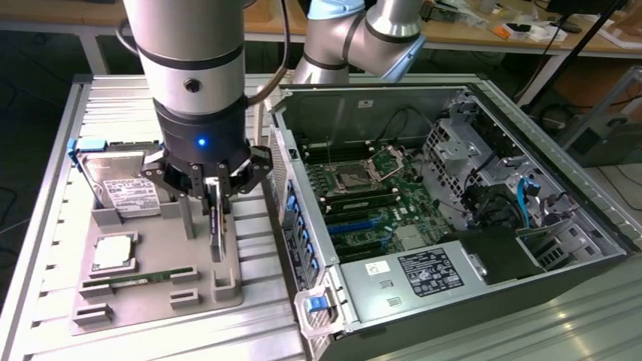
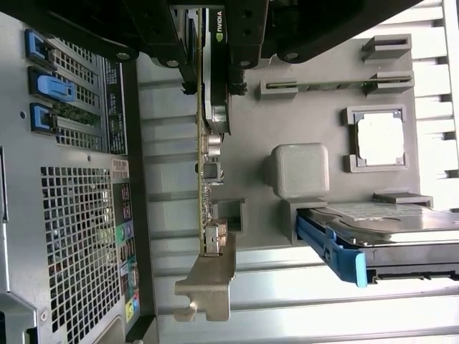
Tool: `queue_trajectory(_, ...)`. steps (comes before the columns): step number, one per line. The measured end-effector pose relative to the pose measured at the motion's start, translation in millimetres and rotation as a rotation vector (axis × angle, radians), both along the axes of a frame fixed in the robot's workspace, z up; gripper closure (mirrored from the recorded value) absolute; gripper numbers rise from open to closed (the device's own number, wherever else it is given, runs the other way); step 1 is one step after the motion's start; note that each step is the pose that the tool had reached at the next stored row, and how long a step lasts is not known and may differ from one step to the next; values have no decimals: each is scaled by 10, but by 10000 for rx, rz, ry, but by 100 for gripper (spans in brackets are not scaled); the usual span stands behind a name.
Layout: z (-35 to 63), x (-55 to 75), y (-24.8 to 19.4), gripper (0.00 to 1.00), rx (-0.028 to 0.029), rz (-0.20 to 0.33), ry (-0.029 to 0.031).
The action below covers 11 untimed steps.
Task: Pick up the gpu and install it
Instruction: 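Pick up the gpu and move the gpu toward the slot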
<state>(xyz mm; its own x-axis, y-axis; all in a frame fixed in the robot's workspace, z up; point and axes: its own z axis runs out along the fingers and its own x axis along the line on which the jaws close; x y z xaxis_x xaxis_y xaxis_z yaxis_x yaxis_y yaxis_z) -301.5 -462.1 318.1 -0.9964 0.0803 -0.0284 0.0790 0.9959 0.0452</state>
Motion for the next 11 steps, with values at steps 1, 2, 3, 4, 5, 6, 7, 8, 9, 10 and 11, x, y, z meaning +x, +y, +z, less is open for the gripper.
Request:
queue_trajectory(1, 7, 0, 0, 73, 0, 0, 0)
queue_trajectory(2, 13, 0, 0, 73, 0, -1, 1)
queue_trajectory(3, 20, 0, 0, 73, 0, -1, 0)
queue_trajectory(4, 27, 0, 0, 73, -1, -1, 1)
queue_trajectory(5, 33, 0, 0, 73, 0, 0, 0)
queue_trajectory(6, 38, 0, 0, 73, 0, 0, 0)
queue_trajectory(7, 44, 0, 0, 73, 0, 0, 0)
queue_trajectory(8, 52, 0, 0, 73, 0, 0, 0)
queue_trajectory(9, 58, 0, 0, 73, 0, 0, 0)
queue_trajectory(10, 66, 0, 0, 73, 0, -1, -1)
queue_trajectory(11, 73, 0, 0, 73, 0, 0, 0)
